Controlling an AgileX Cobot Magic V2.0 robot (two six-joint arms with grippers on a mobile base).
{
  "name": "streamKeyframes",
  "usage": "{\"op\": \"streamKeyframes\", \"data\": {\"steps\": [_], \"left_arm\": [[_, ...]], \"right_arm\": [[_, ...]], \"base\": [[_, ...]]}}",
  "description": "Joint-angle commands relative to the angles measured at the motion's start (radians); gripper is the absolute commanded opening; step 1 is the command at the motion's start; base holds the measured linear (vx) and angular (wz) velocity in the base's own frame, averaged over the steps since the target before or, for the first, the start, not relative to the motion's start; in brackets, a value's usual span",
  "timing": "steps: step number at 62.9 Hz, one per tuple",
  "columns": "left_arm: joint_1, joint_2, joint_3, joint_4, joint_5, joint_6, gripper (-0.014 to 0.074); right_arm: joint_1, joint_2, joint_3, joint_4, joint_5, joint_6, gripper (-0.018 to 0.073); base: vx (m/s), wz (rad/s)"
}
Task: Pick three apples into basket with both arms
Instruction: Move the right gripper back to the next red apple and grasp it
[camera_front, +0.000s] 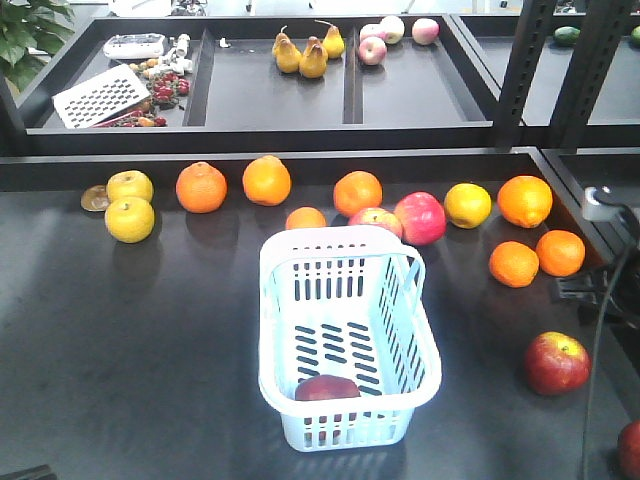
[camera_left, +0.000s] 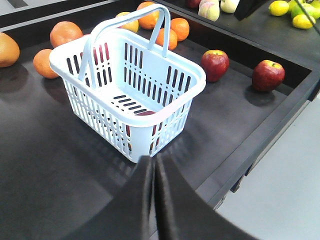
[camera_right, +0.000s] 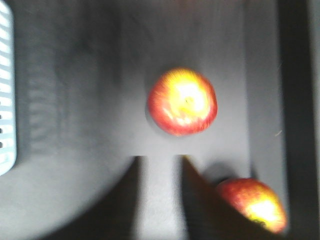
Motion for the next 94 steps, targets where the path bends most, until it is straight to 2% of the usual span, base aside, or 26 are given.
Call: {"op": "streamKeyframes", "data": {"steps": [1,5,10,19,29,40,65,78,88,94], "left_arm": [[-0.001,0.008,-0.023,-0.031,-0.051,-0.005,-0.0006],[-0.001,0.008,-0.023,-0.031,-0.051,-0.005,-0.0006],[-0.001,0.008,-0.023,-0.031,-0.051,-0.005,-0.0006],[-0.001,0.008,-0.023,-0.031,-0.051,-0.005,-0.0006],[-0.001,0.008,-0.023,-0.031,-0.051,-0.005,-0.0006],[-0.001,0.008,-0.023,-0.031,-0.051,-0.005,-0.0006],[-0.001,0.008,-0.023,-0.031,-0.051,-0.005,-0.0006],[-0.001,0.008,-0.023,-0.031,-0.051,-0.005,-0.0006],[-0.001,0.008,-0.023,-0.031,-0.051,-0.005,-0.0006],[-0.001,0.008,-0.023,-0.031,-0.051,-0.005,-0.0006]], "right_arm": [[-0.036,0.014,-0.030,0.038,-0.063,-0.058,0.0505],[-0.037,0.043,-0.030,0.019,-0.097,-0.058,0.0617],[-0.037,0.077,-0.033,0.012,-0.141,-0.048,0.0713],[-0.037,0.159,-0.113,0.013,-0.120,-0.025,0.0723],[-0.037,0.256,-0.238,0.011,-0.024,-0.007,0.0689],[-0.037,0.349,-0.316,0.009,0.016,-0.003,0.0648],[-0.037,0.515,-0.320,-0.029,-0.001,0.012,0.0605],[-0.037,0.548,-0.320,-0.023,0.004,0.012,0.0554],[-0.037,0.547,-0.319,-0.012,0.025,0.010,0.0459],[-0.036,0.520,-0.319,0.002,0.058,-0.008,0.0326]], "base": [[0.00,0.00],[0.00,0.00],[0.00,0.00],[0.00,0.00],[0.00,0.00],[0.00,0.00],[0.00,0.00],[0.00,0.00],[0.00,0.00],[0.00,0.00]]}}
